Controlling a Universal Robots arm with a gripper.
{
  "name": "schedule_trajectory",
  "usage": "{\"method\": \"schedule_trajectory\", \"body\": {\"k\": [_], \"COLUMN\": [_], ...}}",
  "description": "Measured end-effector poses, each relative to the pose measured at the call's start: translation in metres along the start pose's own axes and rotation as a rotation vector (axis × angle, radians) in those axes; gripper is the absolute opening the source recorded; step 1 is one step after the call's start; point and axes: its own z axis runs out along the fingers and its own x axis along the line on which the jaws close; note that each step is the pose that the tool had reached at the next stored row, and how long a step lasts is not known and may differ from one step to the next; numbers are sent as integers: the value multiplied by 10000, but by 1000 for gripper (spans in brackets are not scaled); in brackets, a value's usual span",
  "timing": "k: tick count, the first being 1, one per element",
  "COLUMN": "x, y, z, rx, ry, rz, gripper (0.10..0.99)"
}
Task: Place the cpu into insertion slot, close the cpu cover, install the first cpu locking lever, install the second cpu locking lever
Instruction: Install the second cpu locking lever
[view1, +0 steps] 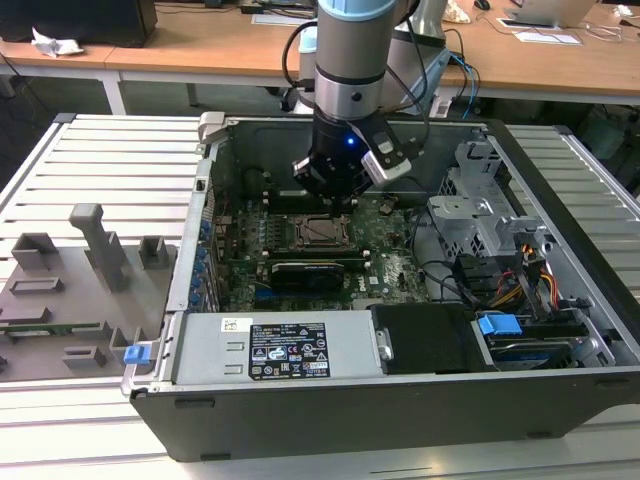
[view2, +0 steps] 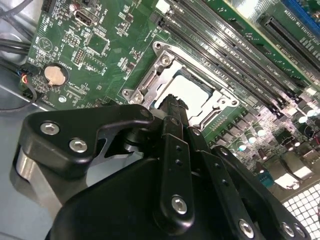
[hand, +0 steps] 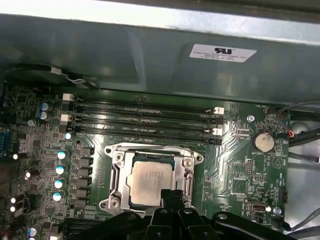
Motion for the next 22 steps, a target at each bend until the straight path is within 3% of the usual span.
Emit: {"method": "schedule_trajectory", "body": {"k": [10,16,22], "x": [-1,9,14], "y": [-25,-152,-200], "z": [-92,-97,-80], "rx": [-1,-26,-73], "ry": [-1,0,1], "rz": [-2,1,2], "gripper": [106,106,106]}}
